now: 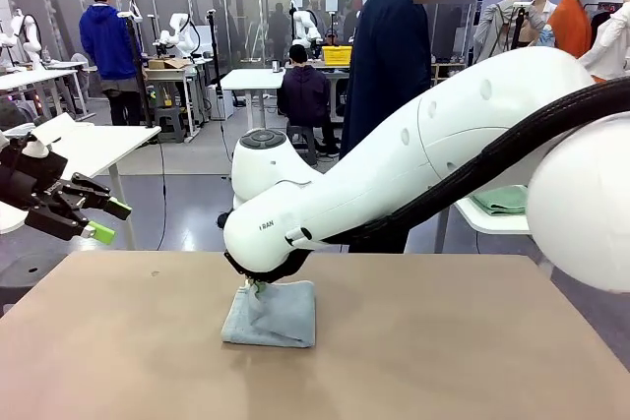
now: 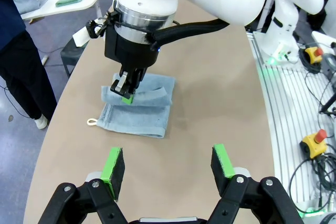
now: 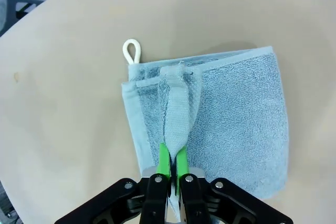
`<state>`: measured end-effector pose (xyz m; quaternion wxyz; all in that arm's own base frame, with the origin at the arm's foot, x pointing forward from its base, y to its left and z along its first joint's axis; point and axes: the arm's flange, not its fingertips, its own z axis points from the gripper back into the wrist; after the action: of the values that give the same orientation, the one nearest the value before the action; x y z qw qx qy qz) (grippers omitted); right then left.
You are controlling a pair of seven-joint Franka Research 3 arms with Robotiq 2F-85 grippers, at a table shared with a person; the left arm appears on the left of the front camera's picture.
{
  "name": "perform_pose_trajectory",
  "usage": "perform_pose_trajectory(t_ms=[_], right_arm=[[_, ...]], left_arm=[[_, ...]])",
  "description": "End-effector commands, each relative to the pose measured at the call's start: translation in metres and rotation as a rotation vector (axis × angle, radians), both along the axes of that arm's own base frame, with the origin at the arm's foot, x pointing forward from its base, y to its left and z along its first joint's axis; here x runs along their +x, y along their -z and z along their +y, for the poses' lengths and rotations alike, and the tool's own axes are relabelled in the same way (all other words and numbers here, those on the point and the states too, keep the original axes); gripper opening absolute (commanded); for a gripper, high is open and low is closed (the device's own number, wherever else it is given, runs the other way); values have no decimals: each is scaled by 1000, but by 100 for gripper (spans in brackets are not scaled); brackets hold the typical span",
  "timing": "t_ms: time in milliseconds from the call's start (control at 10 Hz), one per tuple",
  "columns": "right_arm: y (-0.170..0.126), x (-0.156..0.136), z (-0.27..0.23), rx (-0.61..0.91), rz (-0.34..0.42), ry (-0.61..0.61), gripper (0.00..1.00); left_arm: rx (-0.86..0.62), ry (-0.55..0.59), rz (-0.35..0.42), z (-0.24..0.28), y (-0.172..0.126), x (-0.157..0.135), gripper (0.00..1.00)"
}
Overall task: Fold the towels and place them in the basket.
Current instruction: When a person lays out a Towel with hook on the table, fold it in half twice.
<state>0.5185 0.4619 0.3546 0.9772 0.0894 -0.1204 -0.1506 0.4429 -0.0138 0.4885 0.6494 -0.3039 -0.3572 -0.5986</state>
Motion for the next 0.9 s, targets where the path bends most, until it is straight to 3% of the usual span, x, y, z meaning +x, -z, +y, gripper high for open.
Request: perform_pose_trajectory(t_ms=[0, 300, 400, 500, 600, 700, 800], right_arm=[[8, 1, 0, 31, -64, 55, 0], [16, 2, 1, 23, -104, 56, 0], [17, 2, 1, 25, -101, 59, 24], [17, 2, 1, 30, -96, 61, 25], [17, 1, 0, 33, -92, 66, 43], [17, 0, -1, 39, -92, 62, 45], [17, -2, -1, 46, -93, 61, 63]], left_arm=[[-15, 12, -8, 1, -3, -1, 84], [-15, 12, -8, 1, -3, -1, 84], [-15, 12, -8, 1, -3, -1, 84], [-15, 12, -8, 1, -3, -1, 84], [-15, 12, -8, 1, -3, -1, 84], [-15, 12, -8, 1, -3, -1, 84], [-15, 12, -8, 1, -3, -1, 84]])
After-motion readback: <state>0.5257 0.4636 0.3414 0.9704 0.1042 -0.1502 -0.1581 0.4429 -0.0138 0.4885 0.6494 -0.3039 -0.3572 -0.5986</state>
